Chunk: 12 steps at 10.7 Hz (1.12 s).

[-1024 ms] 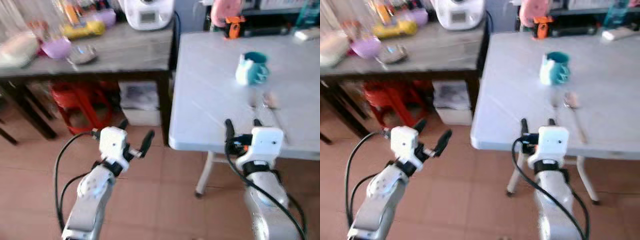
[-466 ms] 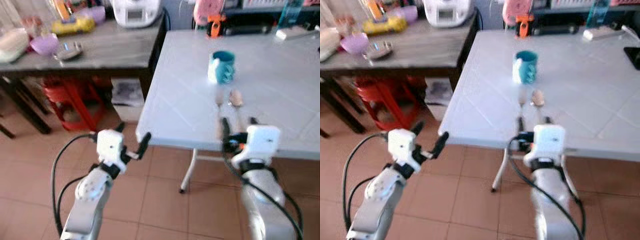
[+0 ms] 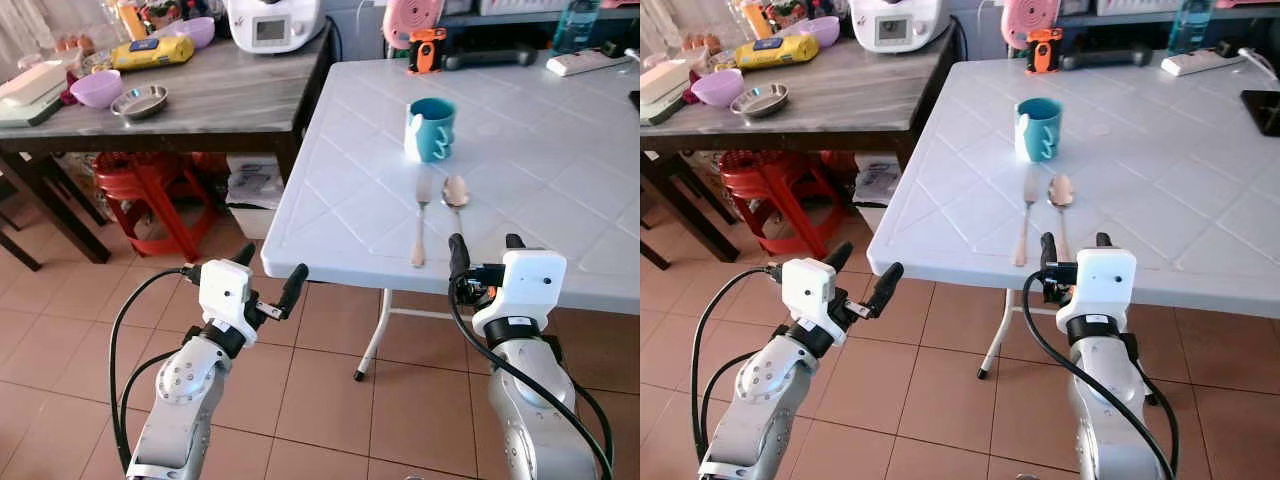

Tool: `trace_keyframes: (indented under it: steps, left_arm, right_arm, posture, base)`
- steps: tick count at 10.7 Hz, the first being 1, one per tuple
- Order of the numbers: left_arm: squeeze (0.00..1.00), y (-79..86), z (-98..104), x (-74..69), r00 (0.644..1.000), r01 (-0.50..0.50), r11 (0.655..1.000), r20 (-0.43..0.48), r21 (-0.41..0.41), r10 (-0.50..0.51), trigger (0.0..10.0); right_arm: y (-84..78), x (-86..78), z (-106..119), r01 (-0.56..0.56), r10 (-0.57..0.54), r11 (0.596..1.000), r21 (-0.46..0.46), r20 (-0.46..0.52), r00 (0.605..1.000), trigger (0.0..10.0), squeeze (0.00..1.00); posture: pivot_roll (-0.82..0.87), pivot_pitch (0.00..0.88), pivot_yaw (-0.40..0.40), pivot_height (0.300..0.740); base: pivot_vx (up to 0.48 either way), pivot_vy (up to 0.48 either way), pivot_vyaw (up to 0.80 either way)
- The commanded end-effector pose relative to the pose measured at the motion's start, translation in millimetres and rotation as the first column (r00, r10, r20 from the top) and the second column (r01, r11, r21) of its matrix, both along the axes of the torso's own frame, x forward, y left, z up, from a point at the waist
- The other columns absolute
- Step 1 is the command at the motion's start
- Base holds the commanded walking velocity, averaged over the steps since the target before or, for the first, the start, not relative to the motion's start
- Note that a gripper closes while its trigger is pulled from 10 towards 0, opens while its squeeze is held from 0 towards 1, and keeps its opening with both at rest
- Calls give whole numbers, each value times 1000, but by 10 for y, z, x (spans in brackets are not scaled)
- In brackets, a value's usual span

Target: Setting the table

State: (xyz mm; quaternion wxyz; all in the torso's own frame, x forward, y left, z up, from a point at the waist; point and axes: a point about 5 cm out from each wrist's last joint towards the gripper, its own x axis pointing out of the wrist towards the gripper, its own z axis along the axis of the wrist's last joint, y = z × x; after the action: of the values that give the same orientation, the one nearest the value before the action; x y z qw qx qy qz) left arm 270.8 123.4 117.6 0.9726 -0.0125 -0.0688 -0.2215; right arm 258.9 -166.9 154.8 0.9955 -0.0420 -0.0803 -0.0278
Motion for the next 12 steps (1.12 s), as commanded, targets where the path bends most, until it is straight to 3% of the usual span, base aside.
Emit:
trace_keyframes:
  steps: [1,6,9,12]
  left_arm:
    - [0,65,-2,0,1000,-17,1000,-2,13,17,10000]
    - [0,-12,-30,-17,999,47,998,-20,41,-46,10000]
    - [0,-29,32,-20,998,63,998,1,20,-63,10000]
    - [0,-8,68,-37,997,81,997,20,-14,-80,10000]
  right_arm:
    - [56,1,-2,-19,19,1000,8,-4,1000,10000,0]
    - [-163,133,-2,88,-85,994,57,-50,995,10000,0]
    - [-114,141,95,63,-62,996,57,-5,998,10000,0]
    - [-79,93,41,52,-52,997,62,-14,999,10000,0]
  posture:
    - [-89,105,135,740]
    - [-93,155,145,740]
    - [-87,156,141,740]
    - [-83,143,140,740]
  base:
    - [0,0,0]
    - [0,0,0]
    - [0,0,0]
    - [0,0,0]
